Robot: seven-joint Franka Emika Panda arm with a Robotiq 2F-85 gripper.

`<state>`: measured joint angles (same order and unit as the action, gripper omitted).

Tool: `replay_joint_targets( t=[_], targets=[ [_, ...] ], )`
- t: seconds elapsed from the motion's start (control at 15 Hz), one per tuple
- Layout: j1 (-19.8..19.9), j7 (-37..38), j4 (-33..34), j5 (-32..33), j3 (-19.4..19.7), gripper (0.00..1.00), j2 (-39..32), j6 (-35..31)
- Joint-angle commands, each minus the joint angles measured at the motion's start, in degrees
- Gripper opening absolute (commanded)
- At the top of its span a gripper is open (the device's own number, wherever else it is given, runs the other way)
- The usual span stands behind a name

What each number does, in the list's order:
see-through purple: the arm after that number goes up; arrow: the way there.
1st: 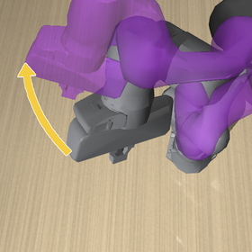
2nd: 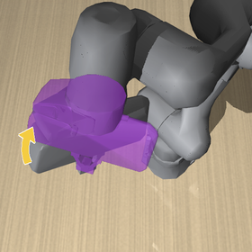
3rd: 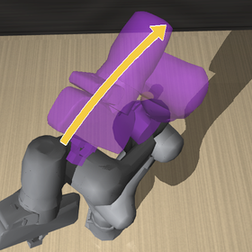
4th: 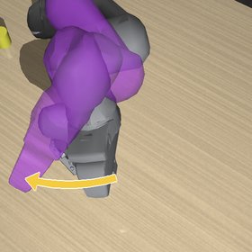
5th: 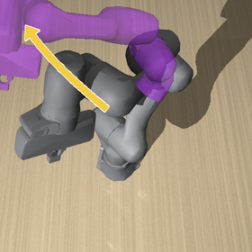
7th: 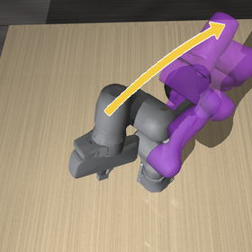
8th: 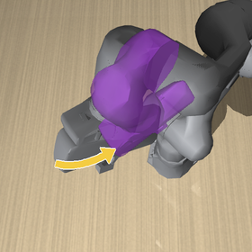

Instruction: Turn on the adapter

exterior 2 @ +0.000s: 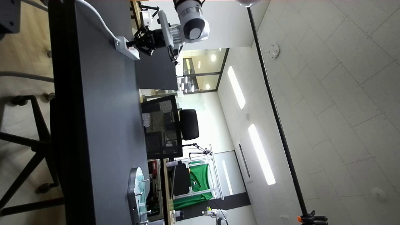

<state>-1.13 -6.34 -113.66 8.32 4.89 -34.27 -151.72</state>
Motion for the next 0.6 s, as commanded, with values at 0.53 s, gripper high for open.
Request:
replay_joint_targets(
  t=[0.53],
  targets=[
    [20.30, -29.39, 12.32, -19.18, -16.04, 0.00, -11.16, 11.25]
  ],
)
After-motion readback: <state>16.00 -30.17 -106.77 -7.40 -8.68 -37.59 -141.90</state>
